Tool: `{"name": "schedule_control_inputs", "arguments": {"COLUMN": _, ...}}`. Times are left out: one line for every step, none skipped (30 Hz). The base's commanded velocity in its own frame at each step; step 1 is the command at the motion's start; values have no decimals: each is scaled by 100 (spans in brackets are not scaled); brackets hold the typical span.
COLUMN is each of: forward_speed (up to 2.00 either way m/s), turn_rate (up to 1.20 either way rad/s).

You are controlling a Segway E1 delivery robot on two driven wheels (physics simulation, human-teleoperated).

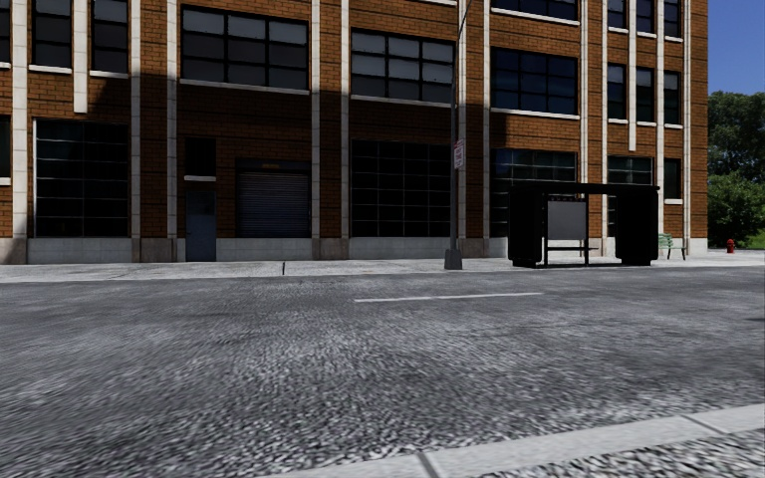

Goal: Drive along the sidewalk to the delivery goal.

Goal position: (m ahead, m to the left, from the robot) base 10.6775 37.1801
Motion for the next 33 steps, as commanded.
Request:
{"name": "schedule_control_inputs", "arguments": {"forward_speed": 0, "turn_rate": 9}}
{"name": "schedule_control_inputs", "arguments": {"forward_speed": 0, "turn_rate": 12}}
{"name": "schedule_control_inputs", "arguments": {"forward_speed": 0, "turn_rate": 12}}
{"name": "schedule_control_inputs", "arguments": {"forward_speed": 0, "turn_rate": 13}}
{"name": "schedule_control_inputs", "arguments": {"forward_speed": 0, "turn_rate": 13}}
{"name": "schedule_control_inputs", "arguments": {"forward_speed": 0, "turn_rate": 13}}
{"name": "schedule_control_inputs", "arguments": {"forward_speed": 0, "turn_rate": 13}}
{"name": "schedule_control_inputs", "arguments": {"forward_speed": 0, "turn_rate": 13}}
{"name": "schedule_control_inputs", "arguments": {"forward_speed": 0, "turn_rate": 13}}
{"name": "schedule_control_inputs", "arguments": {"forward_speed": 0, "turn_rate": 13}}
{"name": "schedule_control_inputs", "arguments": {"forward_speed": 0, "turn_rate": 13}}
{"name": "schedule_control_inputs", "arguments": {"forward_speed": 0, "turn_rate": 13}}
{"name": "schedule_control_inputs", "arguments": {"forward_speed": 0, "turn_rate": 13}}
{"name": "schedule_control_inputs", "arguments": {"forward_speed": -39, "turn_rate": 15}}
{"name": "schedule_control_inputs", "arguments": {"forward_speed": -71, "turn_rate": 20}}
{"name": "schedule_control_inputs", "arguments": {"forward_speed": -89, "turn_rate": 32}}
{"name": "schedule_control_inputs", "arguments": {"forward_speed": -89, "turn_rate": 32}}
{"name": "schedule_control_inputs", "arguments": {"forward_speed": -95, "turn_rate": 38}}
{"name": "schedule_control_inputs", "arguments": {"forward_speed": -97, "turn_rate": 44}}
{"name": "schedule_control_inputs", "arguments": {"forward_speed": -97, "turn_rate": 46}}
{"name": "schedule_control_inputs", "arguments": {"forward_speed": -97, "turn_rate": 48}}
{"name": "schedule_control_inputs", "arguments": {"forward_speed": -97, "turn_rate": 48}}
{"name": "schedule_control_inputs", "arguments": {"forward_speed": -97, "turn_rate": 49}}
{"name": "schedule_control_inputs", "arguments": {"forward_speed": -97, "turn_rate": 49}}
{"name": "schedule_control_inputs", "arguments": {"forward_speed": -97, "turn_rate": 49}}
{"name": "schedule_control_inputs", "arguments": {"forward_speed": -97, "turn_rate": 49}}
{"name": "schedule_control_inputs", "arguments": {"forward_speed": -97, "turn_rate": 49}}
{"name": "schedule_control_inputs", "arguments": {"forward_speed": -97, "turn_rate": 49}}
{"name": "schedule_control_inputs", "arguments": {"forward_speed": -97, "turn_rate": 49}}
{"name": "schedule_control_inputs", "arguments": {"forward_speed": -97, "turn_rate": 49}}
{"name": "schedule_control_inputs", "arguments": {"forward_speed": -97, "turn_rate": 49}}
{"name": "schedule_control_inputs", "arguments": {"forward_speed": -97, "turn_rate": 49}}
{"name": "schedule_control_inputs", "arguments": {"forward_speed": -97, "turn_rate": 50}}
